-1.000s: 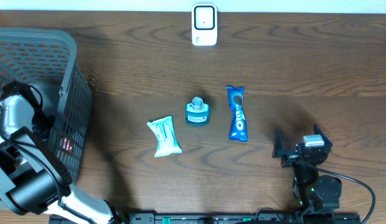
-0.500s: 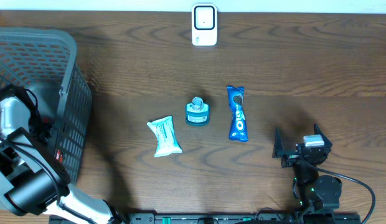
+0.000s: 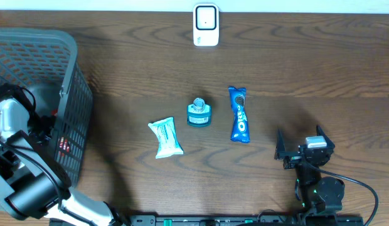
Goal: Scan the item barcode
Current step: 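Reach the left gripper into the basket and grasp the red Nescafe stick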
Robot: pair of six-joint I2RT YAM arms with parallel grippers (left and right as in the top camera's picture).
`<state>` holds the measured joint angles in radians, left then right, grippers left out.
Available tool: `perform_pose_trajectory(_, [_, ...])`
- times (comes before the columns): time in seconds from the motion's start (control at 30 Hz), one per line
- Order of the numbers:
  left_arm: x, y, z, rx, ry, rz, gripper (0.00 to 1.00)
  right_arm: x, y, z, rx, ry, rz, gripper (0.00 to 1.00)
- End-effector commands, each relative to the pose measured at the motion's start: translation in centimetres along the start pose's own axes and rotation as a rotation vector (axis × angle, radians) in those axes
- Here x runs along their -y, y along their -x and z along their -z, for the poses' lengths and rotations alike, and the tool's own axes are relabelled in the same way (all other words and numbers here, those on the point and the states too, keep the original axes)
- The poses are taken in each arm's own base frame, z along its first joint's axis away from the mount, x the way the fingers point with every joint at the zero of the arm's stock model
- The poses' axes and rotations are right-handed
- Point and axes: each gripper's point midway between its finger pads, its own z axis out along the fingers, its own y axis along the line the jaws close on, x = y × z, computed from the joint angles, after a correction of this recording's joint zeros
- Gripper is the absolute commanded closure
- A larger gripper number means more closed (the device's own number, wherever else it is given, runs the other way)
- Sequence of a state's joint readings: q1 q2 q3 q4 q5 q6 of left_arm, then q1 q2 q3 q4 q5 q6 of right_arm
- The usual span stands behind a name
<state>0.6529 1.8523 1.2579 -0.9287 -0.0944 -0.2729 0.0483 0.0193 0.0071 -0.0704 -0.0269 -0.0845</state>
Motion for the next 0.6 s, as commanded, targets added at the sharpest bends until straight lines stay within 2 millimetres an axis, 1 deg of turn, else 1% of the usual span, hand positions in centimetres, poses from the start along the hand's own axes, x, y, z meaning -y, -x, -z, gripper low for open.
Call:
perform_pose_trajectory(0.0, [-0.1, 0.5, 3.3, 0.099, -0.043, 0.020, 0.02, -0.1, -0.2, 0.0, -0.006, 0.004, 0.007, 0.01])
perform_pose_trajectory(0.13, [-0.2, 0.8, 5.8, 0.175, -0.072, 0.024, 0.02, -0.1, -0.2, 0.0, -0.006, 0.004, 0.007, 0.01])
perform_pose_trajectory(0.2, [0.2, 0.9, 6.1, 0.192, -0.088, 0.009, 0.02, -0.1, -0.2, 0.0, -0.006, 0.004, 0.007, 0.01])
perform_pose_trajectory(0.23, [0.8, 0.9, 6.1, 0.190, -0.109, -0.013, 0.02, -0.1, -0.2, 0.0, -0.005, 0.004, 0.007, 0.01])
perform_pose_trajectory(0.27, [1.5, 0.8, 5.9, 0.182, -0.128, -0.041, 0.02, -0.1, -0.2, 0.0, -0.005, 0.004, 0.007, 0.01])
perform_pose_trajectory(0.37, [2.7, 0.6, 5.0, 0.162, -0.124, -0.078, 0.02, -0.1, -0.2, 0.0, -0.005, 0.004, 0.007, 0.01])
perform_pose_trajectory(0.57, [4.3, 0.3, 2.1, 0.099, -0.092, -0.161, 0.02, -0.1, -0.2, 0.0, -0.006, 0.004, 0.007, 0.01])
